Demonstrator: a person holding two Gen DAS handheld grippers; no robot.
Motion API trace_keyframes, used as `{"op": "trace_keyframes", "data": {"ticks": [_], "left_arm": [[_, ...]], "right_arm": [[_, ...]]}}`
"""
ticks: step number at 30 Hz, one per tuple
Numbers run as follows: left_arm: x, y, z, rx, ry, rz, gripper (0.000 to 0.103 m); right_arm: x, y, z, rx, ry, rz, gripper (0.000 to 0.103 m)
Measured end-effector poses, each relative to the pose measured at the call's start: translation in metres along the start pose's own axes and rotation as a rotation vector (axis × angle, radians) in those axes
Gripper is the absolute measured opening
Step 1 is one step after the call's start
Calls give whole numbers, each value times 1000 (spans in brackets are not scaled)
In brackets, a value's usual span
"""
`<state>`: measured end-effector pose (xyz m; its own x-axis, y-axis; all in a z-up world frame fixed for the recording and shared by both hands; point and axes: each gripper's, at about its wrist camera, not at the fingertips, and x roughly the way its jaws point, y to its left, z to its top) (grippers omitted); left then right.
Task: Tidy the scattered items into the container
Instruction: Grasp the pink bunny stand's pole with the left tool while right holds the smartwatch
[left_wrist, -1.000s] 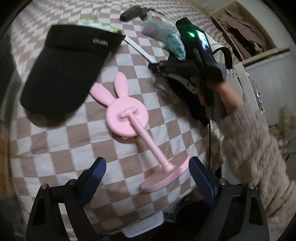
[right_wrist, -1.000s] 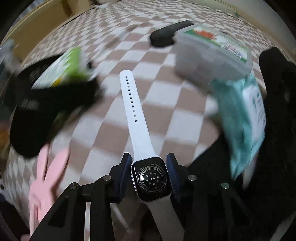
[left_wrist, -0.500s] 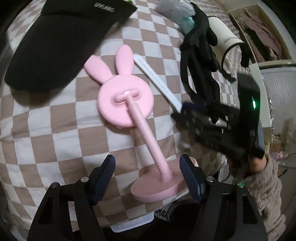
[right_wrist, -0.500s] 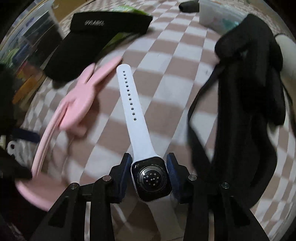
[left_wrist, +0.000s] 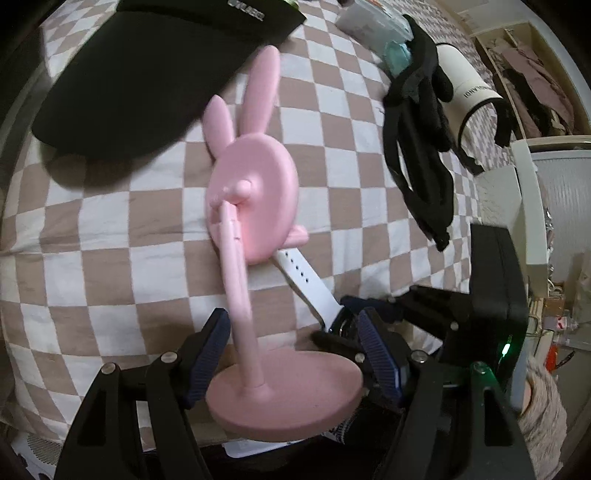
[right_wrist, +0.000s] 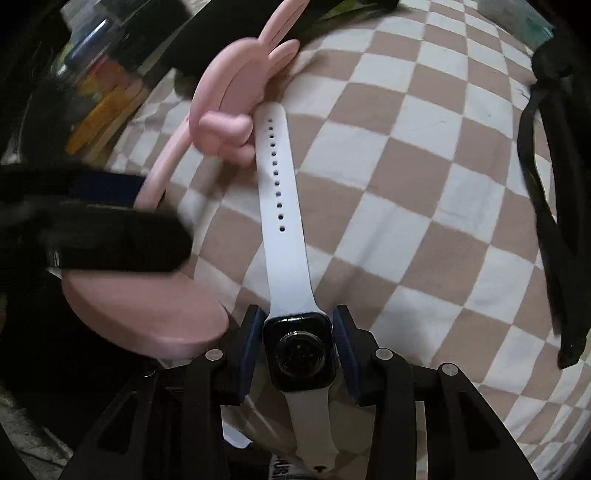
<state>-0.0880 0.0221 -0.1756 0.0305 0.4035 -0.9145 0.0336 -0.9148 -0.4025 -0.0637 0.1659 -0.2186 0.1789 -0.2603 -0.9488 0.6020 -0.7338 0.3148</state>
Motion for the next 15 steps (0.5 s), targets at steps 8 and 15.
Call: {"op": "trace_keyframes", "data": {"ticks": [8, 15], "left_arm": [[14, 9, 11, 53, 13, 108, 33], [18, 4, 16, 77, 23, 73, 16]], "right_arm": [[-8, -11, -10, 55, -7, 3, 41], [-16, -17, -17, 61, -16, -19, 40]]}}
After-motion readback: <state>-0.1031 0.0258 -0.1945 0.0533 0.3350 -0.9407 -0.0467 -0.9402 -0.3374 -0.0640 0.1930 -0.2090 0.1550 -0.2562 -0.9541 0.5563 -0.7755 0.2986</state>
